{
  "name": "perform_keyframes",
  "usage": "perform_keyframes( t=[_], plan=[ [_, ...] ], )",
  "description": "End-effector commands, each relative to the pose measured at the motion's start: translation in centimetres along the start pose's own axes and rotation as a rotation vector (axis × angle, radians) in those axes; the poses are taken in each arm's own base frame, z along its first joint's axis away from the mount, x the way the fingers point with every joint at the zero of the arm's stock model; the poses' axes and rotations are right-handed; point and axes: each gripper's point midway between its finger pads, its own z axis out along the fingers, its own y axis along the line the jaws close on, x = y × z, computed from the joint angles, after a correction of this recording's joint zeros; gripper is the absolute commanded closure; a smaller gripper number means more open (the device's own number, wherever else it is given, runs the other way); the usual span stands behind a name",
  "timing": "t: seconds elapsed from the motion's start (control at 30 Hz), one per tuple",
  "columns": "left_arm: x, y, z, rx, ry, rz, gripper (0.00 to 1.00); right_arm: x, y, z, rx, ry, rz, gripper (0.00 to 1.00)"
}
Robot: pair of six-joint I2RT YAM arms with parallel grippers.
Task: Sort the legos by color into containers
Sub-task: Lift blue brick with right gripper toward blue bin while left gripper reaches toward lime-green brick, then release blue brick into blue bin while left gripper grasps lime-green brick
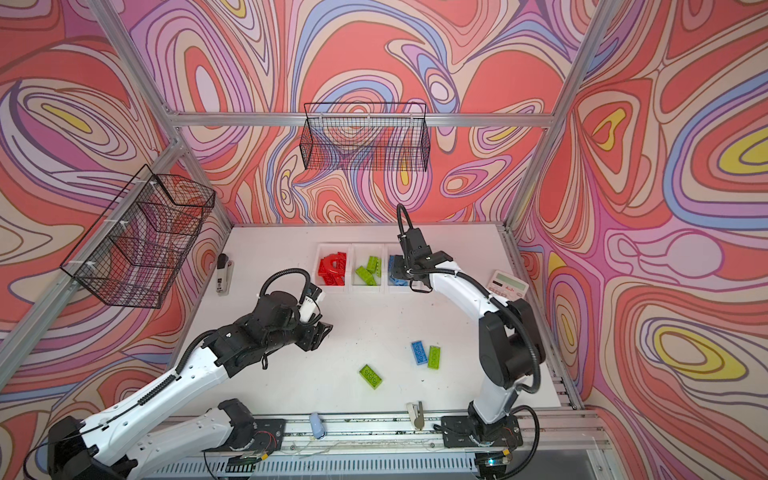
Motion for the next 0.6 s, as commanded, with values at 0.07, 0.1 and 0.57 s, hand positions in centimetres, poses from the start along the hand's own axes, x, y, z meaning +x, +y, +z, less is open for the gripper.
perform_keyframes(
  t=[0.07,0.1,0.57],
  plan=[
    [2.2,-2.9,-0.2,0.05,0.091,0.216,0.29,-3.3,0.6,4.8,-0.033,-0.024,-0.018,0.78],
    [2.3,-3.4,0.0,0.061,0.101,0.24,0.28,-3.6,0.6,5.2,-0.026,-0.027,-0.02,0.77],
    [3.1,-9.5,4.1,0.239,0.209,0.526,0.21,-5.7,-0.6,2.3,-0.019,-0.087,-0.021,0.39]
  ],
)
